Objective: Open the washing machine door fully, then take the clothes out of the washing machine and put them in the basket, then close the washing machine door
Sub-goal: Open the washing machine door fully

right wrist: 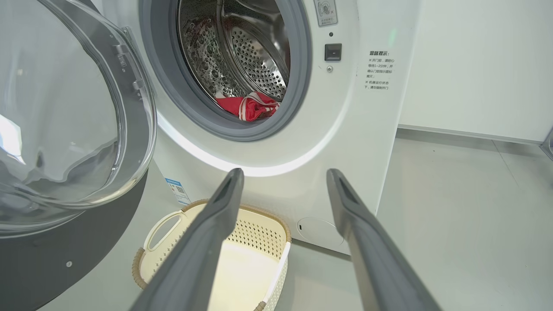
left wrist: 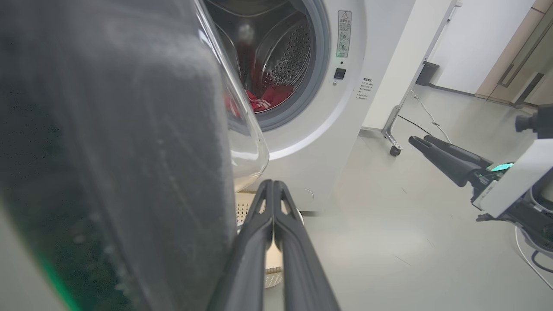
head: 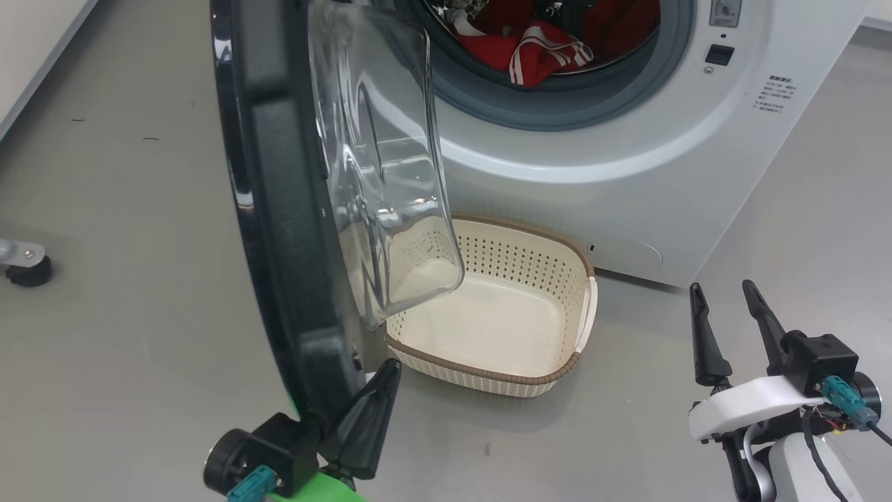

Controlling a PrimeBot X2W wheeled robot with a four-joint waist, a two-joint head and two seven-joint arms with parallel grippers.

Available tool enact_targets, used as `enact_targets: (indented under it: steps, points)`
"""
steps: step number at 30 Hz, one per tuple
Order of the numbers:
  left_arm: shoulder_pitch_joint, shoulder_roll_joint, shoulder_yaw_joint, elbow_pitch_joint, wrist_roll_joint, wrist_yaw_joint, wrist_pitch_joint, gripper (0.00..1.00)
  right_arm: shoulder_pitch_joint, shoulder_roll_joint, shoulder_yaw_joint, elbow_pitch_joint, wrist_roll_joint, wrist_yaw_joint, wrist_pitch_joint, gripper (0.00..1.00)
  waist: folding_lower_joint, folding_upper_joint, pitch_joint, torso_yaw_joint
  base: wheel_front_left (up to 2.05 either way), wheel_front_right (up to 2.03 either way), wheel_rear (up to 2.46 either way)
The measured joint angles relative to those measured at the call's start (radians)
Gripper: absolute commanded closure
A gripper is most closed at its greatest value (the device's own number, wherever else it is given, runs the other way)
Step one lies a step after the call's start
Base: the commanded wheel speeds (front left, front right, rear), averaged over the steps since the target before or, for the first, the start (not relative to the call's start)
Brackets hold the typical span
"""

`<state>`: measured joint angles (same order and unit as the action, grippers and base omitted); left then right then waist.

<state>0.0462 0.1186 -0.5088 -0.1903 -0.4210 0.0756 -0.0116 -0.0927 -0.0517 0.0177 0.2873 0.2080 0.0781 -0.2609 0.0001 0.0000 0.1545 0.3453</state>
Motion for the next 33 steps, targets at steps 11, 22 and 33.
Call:
enact_targets:
  steps: [11,22,33]
  points:
    - [0.013,0.001,0.095,0.028,0.013,0.024,-0.036,1.0,0.0,0.003,-0.002,0.0,-0.001,0.002,0.0,0.0,0.0,0.0,0.003,0.004,0.0,0.0,0.0]
    - [0.015,0.008,0.235,0.051,0.027,0.034,-0.097,1.0,0.0,0.003,-0.009,-0.001,-0.01,0.003,0.0,0.0,0.0,0.0,0.011,0.001,0.0,0.0,0.0]
    - [0.009,0.021,0.371,0.097,0.037,0.035,-0.158,1.0,0.0,0.004,-0.016,-0.004,-0.017,0.003,0.0,0.0,0.0,0.0,0.028,0.0,0.0,0.0,0.0]
